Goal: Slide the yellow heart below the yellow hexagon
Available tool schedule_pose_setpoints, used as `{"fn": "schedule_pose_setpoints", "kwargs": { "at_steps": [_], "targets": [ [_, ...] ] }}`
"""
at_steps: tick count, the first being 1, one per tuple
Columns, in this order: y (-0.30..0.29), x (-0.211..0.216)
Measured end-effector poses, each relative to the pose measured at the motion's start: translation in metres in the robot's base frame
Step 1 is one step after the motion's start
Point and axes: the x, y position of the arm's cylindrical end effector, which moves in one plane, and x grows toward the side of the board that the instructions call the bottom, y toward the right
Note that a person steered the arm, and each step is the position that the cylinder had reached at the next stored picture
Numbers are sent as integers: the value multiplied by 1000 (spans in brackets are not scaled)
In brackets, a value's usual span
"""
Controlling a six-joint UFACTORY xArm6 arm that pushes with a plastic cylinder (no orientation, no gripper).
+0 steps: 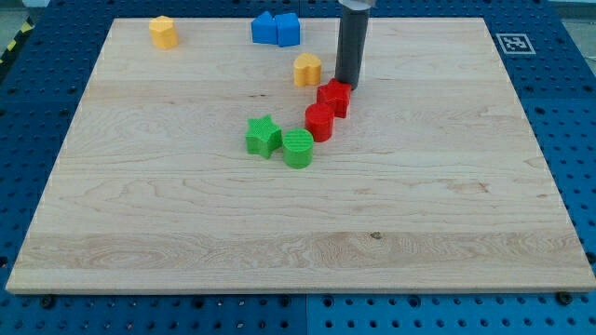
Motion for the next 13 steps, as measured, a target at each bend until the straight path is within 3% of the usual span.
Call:
{"fn": "schedule_pose_setpoints", "kwargs": {
  "at_steps": [2,8,11,13],
  "targets": [
    [-1,-12],
    [-91,-39],
    [-187,-39],
    [-197,-44]
  ]
}}
